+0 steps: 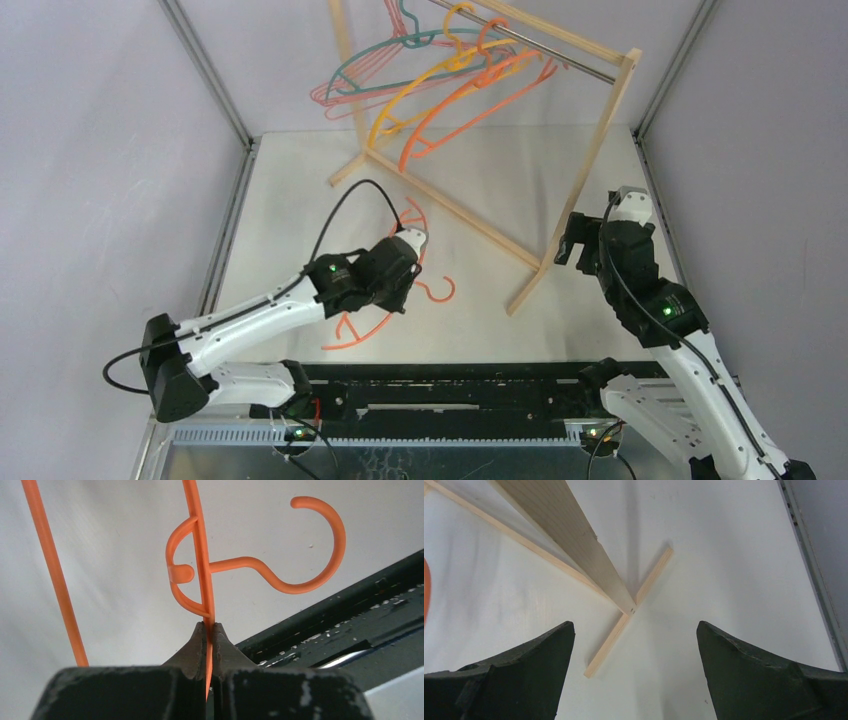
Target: Organize the hangers
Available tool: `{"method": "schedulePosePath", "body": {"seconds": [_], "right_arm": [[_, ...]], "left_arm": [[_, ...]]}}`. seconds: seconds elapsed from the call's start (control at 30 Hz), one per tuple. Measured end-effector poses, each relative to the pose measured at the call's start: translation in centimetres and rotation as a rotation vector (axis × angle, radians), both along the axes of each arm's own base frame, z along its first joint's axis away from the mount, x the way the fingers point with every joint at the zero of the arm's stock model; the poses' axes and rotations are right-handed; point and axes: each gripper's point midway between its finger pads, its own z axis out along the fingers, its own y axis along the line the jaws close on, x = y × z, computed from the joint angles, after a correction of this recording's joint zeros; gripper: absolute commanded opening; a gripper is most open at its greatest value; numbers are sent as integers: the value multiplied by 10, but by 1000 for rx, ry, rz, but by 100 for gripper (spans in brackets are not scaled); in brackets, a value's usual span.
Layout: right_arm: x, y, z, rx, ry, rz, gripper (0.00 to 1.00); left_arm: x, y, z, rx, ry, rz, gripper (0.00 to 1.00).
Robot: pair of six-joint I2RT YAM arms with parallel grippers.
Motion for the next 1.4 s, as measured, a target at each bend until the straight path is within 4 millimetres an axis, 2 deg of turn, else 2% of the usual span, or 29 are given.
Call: {"method": "schedulePosePath", "body": {"seconds": [0.1, 0.2, 0.33, 0.4, 0.6, 0.7, 0.77, 0.83, 0.97, 1.1, 1.23, 1.4], "right_arm": [[1, -1, -1, -4, 3, -4, 100], [1, -3, -1, -12, 3, -16, 100], [2, -8, 0, -23, -4, -39, 100], [1, -11, 1, -30, -9, -53, 100], [-1, -19, 8, -33, -38, -86, 100], [-1, -22, 13, -32, -61, -96, 100], [0, -24, 16, -35, -76, -101, 100], [0, -25, 18, -37, -86, -104, 100], [-1, -27, 21, -39, -98, -107, 100], [-2, -29, 25, -40, -117, -111, 100], [-4, -31, 27, -41, -123, -115, 100], [-4, -32, 28, -44, -126, -117, 100]], "left_arm": [[9, -13, 34, -74, -20, -22, 0], [19, -36, 87, -208, -61, -73, 0], [22, -70, 153, -381, -98, -173, 0], [19, -84, 173, -440, -98, -223, 0], [6, -121, 201, -554, -20, -368, 0], [5, -136, 212, -589, 5, -414, 0], [9, -154, 230, -636, 6, -456, 0], [13, -163, 241, -658, 6, -471, 0], [34, -187, 281, -743, -49, -492, 0], [57, -201, 315, -831, -109, -483, 0], [77, -207, 333, -913, -134, -457, 0], [100, -219, 340, -1001, -126, -440, 0]]}}
